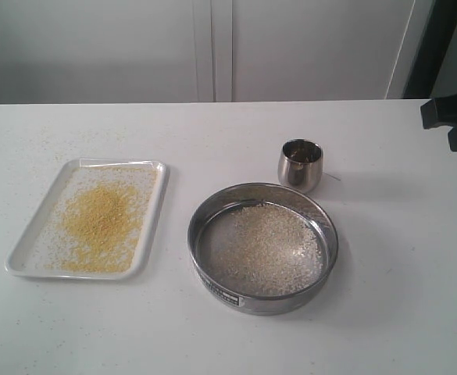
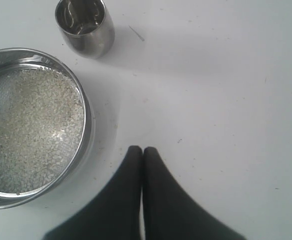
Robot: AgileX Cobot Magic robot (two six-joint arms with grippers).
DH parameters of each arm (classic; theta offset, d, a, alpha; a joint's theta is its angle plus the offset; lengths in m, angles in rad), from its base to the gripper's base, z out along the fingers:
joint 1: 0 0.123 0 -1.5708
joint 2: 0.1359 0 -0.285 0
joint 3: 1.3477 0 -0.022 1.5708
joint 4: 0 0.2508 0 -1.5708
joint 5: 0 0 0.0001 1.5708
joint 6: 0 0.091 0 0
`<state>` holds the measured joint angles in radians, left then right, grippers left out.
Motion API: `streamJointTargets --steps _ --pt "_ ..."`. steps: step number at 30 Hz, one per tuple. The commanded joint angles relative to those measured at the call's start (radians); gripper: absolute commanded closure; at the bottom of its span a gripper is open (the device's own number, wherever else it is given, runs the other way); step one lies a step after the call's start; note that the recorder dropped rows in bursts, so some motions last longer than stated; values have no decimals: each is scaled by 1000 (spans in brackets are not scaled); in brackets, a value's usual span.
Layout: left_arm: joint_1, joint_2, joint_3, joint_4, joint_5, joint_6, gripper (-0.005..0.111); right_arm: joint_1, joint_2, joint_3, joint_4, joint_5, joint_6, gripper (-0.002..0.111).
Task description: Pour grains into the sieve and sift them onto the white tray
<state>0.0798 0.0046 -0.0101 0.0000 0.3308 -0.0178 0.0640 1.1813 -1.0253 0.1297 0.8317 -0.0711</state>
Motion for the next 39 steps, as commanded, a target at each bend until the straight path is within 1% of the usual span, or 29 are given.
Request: streamJointTargets --steps 1,24,31,39 --pt "0 -5 10 0 -1 0 107 -5 -5 4 -2 -11 -1 108" --pt "0 -5 10 0 -1 0 107 -5 -17 4 -2 -12 -1 108" --pt "0 -5 10 0 -1 0 107 -5 -141 4 -2 -10 -1 108" --pt "0 -5 10 0 -1 0 107 -5 -370 4 -2 -10 -1 108"
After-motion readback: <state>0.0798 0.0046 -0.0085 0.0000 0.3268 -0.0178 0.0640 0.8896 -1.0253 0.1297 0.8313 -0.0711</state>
